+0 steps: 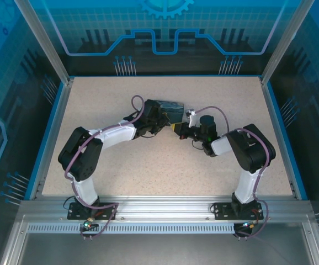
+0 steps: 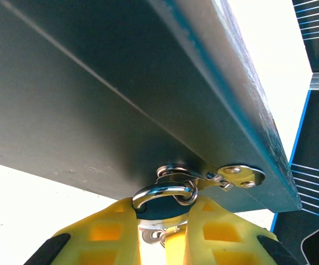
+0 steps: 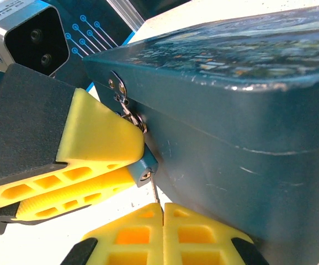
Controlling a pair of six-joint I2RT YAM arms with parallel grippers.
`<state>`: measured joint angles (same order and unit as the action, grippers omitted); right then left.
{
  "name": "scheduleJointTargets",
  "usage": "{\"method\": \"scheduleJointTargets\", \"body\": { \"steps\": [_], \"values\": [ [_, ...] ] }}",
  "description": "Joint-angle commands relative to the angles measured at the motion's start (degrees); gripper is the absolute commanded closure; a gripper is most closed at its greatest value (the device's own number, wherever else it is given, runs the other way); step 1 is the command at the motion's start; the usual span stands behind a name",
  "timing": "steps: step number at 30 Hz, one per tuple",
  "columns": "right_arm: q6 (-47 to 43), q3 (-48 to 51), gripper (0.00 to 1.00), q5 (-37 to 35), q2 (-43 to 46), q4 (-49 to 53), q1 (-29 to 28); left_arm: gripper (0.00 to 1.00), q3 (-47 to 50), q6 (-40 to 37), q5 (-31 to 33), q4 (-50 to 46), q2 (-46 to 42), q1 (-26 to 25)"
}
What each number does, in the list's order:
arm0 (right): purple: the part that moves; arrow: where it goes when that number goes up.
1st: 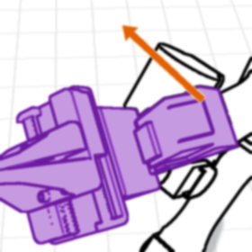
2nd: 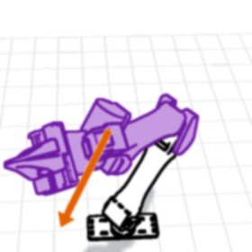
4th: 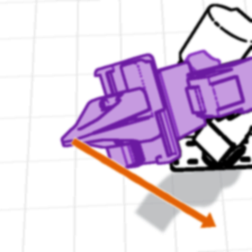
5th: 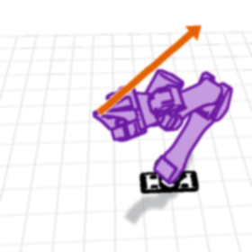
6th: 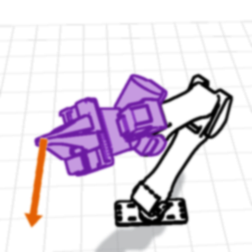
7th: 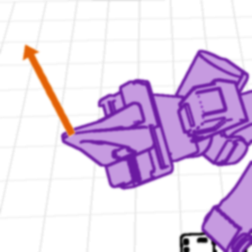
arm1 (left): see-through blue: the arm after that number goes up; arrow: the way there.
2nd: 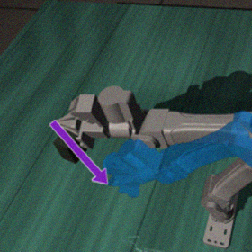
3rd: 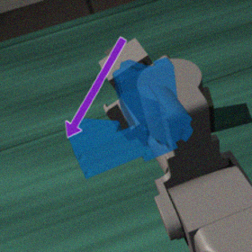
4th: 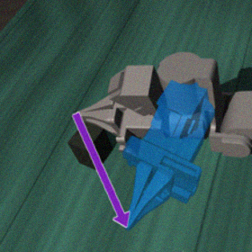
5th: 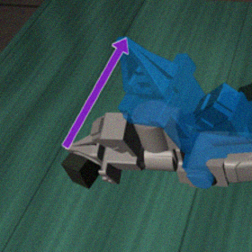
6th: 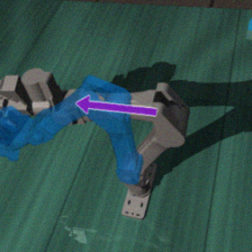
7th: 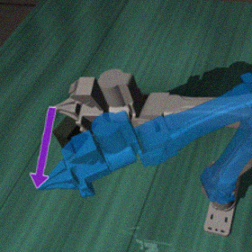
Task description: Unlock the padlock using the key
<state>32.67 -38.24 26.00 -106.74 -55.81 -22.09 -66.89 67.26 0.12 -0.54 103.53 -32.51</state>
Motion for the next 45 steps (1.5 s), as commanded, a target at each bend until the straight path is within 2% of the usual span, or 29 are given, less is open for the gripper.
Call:
{"method": "scheduleJointTargets", "body": {
  "steps": [1,12,25,45],
  "values": [
    [-1.25,-0.08,1.0,1.96,0.28,-3.42,0.36,0.94,0.18,0.9,-1.79,3.96,-2.7,0.17],
    [-3.31,-0.86,1.0,1.6,-0.98,-0.62,-0.5,0.95,-0.08,2.32,-2.49,4.73,-2.8,0.22],
    [-1.79,0.1,1.0,2.83,-0.77,-6.77,0.76,0.95,1.14,2.64,-4.11,5.06,-3.53,0.18],
    [-6.3,0.15,1.0,7.2,0.57,-8.96,1.99,0.96,2.21,6.56,-8.52,8.45,-4.31,0.2]
  ]
}}
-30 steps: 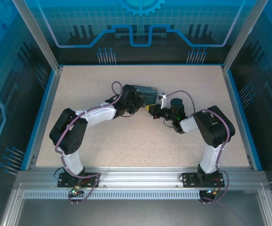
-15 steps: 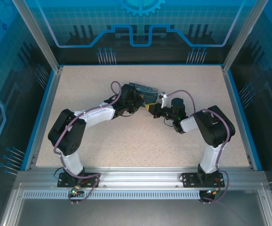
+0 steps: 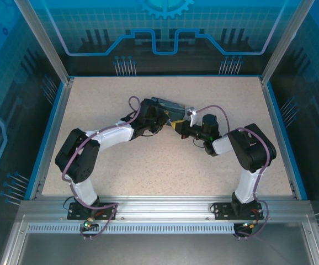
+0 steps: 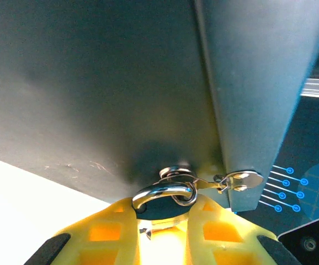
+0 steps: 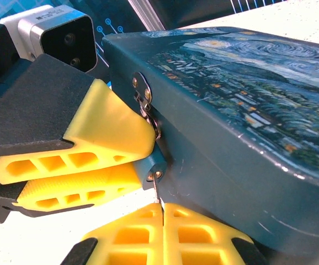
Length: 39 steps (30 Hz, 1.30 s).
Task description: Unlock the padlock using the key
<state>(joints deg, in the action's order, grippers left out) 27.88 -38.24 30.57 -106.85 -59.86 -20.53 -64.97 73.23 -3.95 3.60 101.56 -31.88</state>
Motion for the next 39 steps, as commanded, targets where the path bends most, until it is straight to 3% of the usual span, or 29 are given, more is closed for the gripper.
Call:
{"method": "scheduleJointTargets", "body": {
  "steps": [1,5,9,27,39],
  "values": [
    [-1.75,0.16,1.0,2.9,0.92,-4.92,0.62,0.96,0.44,0.68,-4.6,4.36,-2.46,-0.42],
    [-3.12,-0.33,1.0,4.72,2.08,-3.12,0.85,0.9,0.98,0.57,-4.75,4.27,-2.51,-0.4],
    [-5.05,-1.42,1.0,5.95,2.9,0.35,0.85,0.99,0.99,0.2,-5.2,4.16,-2.02,-0.39],
    [-10.03,-2.36,1.0,4.15,6.87,8.42,1.31,0.99,2.33,-0.47,-5.11,4.13,-1.34,-0.38],
    [-10.3,-4.73,1.0,3.5,3.97,9.41,-0.96,0.99,1.84,-0.08,-6.51,4.84,-1.45,-0.46]
  ]
}}
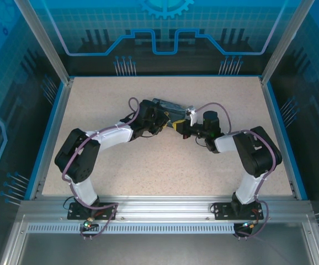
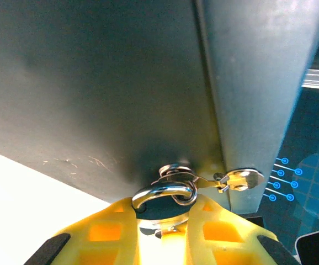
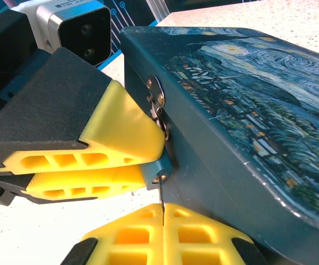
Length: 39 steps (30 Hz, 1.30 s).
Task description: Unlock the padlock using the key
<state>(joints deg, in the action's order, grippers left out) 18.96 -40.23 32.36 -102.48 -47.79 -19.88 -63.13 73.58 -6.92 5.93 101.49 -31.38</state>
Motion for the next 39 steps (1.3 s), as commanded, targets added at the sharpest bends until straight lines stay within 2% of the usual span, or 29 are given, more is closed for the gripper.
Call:
{"method": "scheduleJointTargets", "body": {
  "steps": [1,13,22,39],
  "values": [
    [-1.3,-2.96,1.0,1.65,-0.44,-2.66,-1.42,0.99,0.11,-0.4,-3.69,2.57,-1.41,-0.88],
    [0.18,-4.4,1.0,6.34,-2.11,-3.04,1.06,0.99,0.38,-0.18,-5.37,3.41,-1.59,-0.89],
    [-5.77,-4.62,1.0,3.53,-1.79,2.43,-0.42,0.99,0.43,1.94,-6.58,5.67,-1.45,-0.88],
    [-4.02,-6.29,1.0,5.86,-3.5,-0.72,1.24,1.0,0.56,1.72,-7.63,4.98,-0.88,-0.99]
  ]
}}
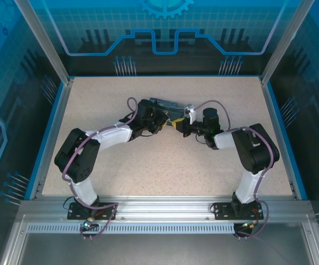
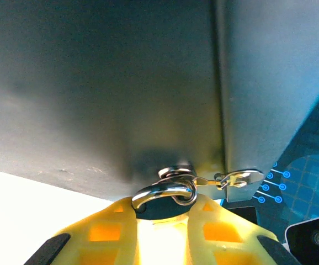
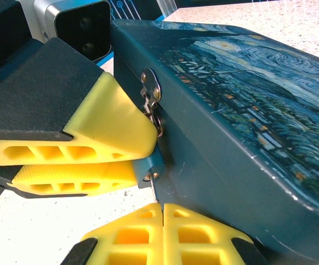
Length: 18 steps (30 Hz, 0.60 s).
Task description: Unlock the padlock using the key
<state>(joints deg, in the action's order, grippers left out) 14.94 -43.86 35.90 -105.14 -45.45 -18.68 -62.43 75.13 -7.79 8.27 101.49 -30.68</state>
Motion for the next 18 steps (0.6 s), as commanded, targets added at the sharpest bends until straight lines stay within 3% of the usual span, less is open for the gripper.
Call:
{"method": "scheduleJointTargets", "body": {
  "steps": [1,18],
  "values": [
    [0.34,-2.86,1.0,2.97,-0.64,-3.24,0.02,1.0,-0.19,-0.07,-6.85,2.35,-0.72,-1.68],
    [-2.11,-3.75,1.0,2.72,2.63,2.17,0.77,1.0,0.91,-1.93,-6.98,1.23,0.93,-1.72]
  ]
}}
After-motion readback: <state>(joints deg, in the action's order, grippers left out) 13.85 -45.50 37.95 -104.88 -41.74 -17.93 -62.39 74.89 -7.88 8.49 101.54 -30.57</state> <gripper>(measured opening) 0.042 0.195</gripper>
